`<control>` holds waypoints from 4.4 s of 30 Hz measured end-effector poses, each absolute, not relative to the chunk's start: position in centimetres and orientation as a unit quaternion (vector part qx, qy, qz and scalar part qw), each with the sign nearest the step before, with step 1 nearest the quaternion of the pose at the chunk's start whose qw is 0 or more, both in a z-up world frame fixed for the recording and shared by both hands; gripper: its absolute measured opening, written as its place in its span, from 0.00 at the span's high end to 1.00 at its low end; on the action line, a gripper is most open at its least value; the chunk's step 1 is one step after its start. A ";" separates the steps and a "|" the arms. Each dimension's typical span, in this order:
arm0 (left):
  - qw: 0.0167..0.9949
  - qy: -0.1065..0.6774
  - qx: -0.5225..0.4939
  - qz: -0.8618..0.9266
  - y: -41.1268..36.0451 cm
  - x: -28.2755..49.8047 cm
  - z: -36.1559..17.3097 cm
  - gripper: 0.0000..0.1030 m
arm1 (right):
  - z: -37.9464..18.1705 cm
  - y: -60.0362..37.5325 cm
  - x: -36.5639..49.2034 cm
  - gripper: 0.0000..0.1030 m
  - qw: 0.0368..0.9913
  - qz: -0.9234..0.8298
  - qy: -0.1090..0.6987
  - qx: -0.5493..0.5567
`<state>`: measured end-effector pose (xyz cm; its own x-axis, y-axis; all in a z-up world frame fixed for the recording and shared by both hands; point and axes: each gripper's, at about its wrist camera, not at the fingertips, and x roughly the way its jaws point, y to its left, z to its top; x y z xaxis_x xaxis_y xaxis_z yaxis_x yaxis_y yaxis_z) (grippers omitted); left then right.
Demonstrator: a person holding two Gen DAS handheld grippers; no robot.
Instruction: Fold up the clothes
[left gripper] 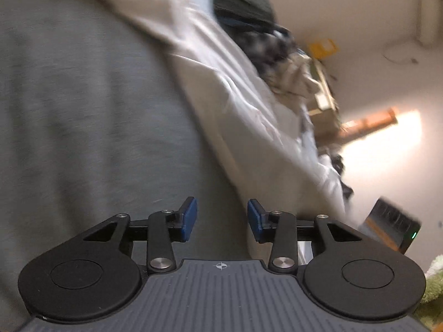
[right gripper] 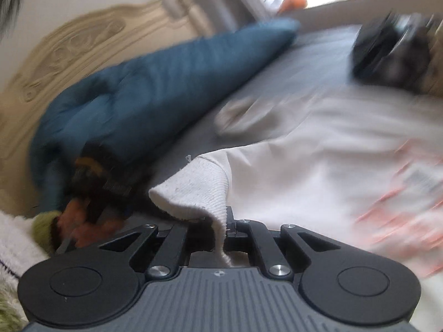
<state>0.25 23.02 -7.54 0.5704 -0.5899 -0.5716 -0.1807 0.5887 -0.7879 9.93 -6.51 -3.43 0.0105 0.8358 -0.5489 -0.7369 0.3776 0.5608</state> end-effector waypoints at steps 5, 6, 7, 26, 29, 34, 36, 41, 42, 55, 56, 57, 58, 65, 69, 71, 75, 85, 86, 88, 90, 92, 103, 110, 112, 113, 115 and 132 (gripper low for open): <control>0.782 0.444 -0.427 -0.088 26.5 -3.0 -5.9 0.62 | -8.5 -1.7 5.5 0.96 0.643 0.582 0.498 0.013; 0.789 0.443 -0.418 -0.082 27.0 -3.4 -5.4 0.62 | -9.2 -1.1 4.9 0.95 0.642 0.578 0.504 0.004; 0.795 0.441 -0.409 -0.075 27.4 -3.8 -5.0 0.62 | -9.9 -0.7 4.4 0.95 0.642 0.573 0.509 -0.005; 0.811 0.490 -0.302 -0.104 24.0 -1.9 -6.8 0.61 | -10.2 -3.0 5.7 0.67 0.583 0.560 0.579 0.107; 0.817 0.503 -0.256 -0.119 22.0 -0.9 -7.1 0.61 | -6.5 -9.8 9.4 0.66 0.677 0.487 0.529 0.156; 0.832 0.507 -0.174 -0.144 18.0 1.5 -7.6 0.61 | -1.5 -27.4 10.3 0.58 0.835 0.246 0.437 0.226; 0.839 0.507 -0.132 -0.149 16.3 2.6 -7.9 0.61 | -1.3 -33.0 8.6 0.58 0.861 0.147 0.431 0.226; 0.845 0.511 -0.060 -0.145 13.3 4.6 -8.8 0.61 | -5.3 -40.3 3.9 0.58 0.837 0.035 0.476 0.268; 0.845 0.513 -0.051 -0.143 13.0 4.9 -9.0 0.61 | -6.4 -40.8 3.3 0.58 0.826 0.030 0.488 0.279; 0.850 0.517 0.001 -0.100 10.7 6.3 -10.4 0.61 | -12.4 -42.3 6.6 0.59 0.779 0.076 0.505 0.363; 0.851 0.516 0.004 -0.097 10.6 6.3 -10.4 0.61 | -12.9 -42.8 6.3 0.59 0.772 0.079 0.509 0.373; 0.852 0.514 0.006 -0.095 10.4 6.3 -10.4 0.61 | -13.3 -43.0 5.6 0.60 0.763 0.083 0.515 0.381; 0.853 0.513 0.005 -0.093 10.4 6.3 -10.5 0.61 | -13.6 -43.1 4.7 0.60 0.755 0.088 0.523 0.387; 0.866 0.493 -0.015 -0.087 10.0 7.2 -10.3 0.60 | -15.4 -40.9 -0.5 0.74 0.705 0.123 0.550 0.431; 0.874 0.476 -0.010 -0.096 8.8 7.9 -9.9 0.60 | -14.0 -40.4 -1.4 0.94 0.723 0.112 0.539 0.417; 0.877 0.470 0.006 -0.099 8.1 8.1 -9.9 0.60 | -11.5 -41.0 -2.4 0.96 0.742 0.125 0.505 0.424; 0.878 0.467 0.038 -0.100 7.2 8.1 -10.2 0.60 | -5.5 -41.6 -4.9 0.96 0.778 0.139 0.444 0.423; 0.881 0.457 0.067 -0.105 6.7 7.9 -10.5 0.60 | -7.3 -41.7 -6.3 0.96 0.760 0.058 0.504 0.408; 0.881 0.456 0.069 -0.104 6.8 7.8 -10.4 0.60 | -7.8 -41.9 -6.2 0.96 0.756 0.053 0.508 0.410; 0.882 0.454 0.072 -0.101 6.8 7.7 -10.1 0.60 | -8.6 -42.0 -5.8 0.96 0.753 0.049 0.515 0.407; 0.880 0.459 0.070 -0.097 7.4 7.2 -9.6 0.60 | -8.6 -41.8 -5.6 0.96 0.760 0.052 0.515 0.393; 0.875 0.472 0.053 -0.091 8.6 6.3 -9.0 0.60 | -8.9 -42.0 -5.7 0.96 0.760 0.051 0.518 0.390; 0.766 0.620 -0.129 -0.112 15.7 -0.4 -10.4 0.60 | -11.0 -41.8 -4.8 0.95 0.732 0.047 0.541 0.412; 0.742 0.643 -0.144 -0.121 14.9 -1.7 -11.8 0.63 | -10.8 -41.5 -4.7 0.95 0.735 0.049 0.534 0.415; 0.742 0.644 -0.142 -0.120 14.7 -1.9 -11.7 0.70 | -10.6 -41.3 -4.8 0.95 0.738 0.048 0.530 0.414; 0.742 0.644 -0.142 -0.120 14.6 -2.1 -11.7 0.78 | -10.6 -41.1 -4.8 0.95 0.739 0.048 0.530 0.413; 0.734 0.650 -0.156 -0.124 14.5 -2.4 -11.9 0.93 | -10.6 -41.0 -4.9 0.95 0.742 0.045 0.531 0.407; 0.718 0.678 -0.034 -0.152 13.0 -2.6 -7.6 0.98 | -7.7 -38.5 -2.8 0.96 0.743 0.089 0.604 0.272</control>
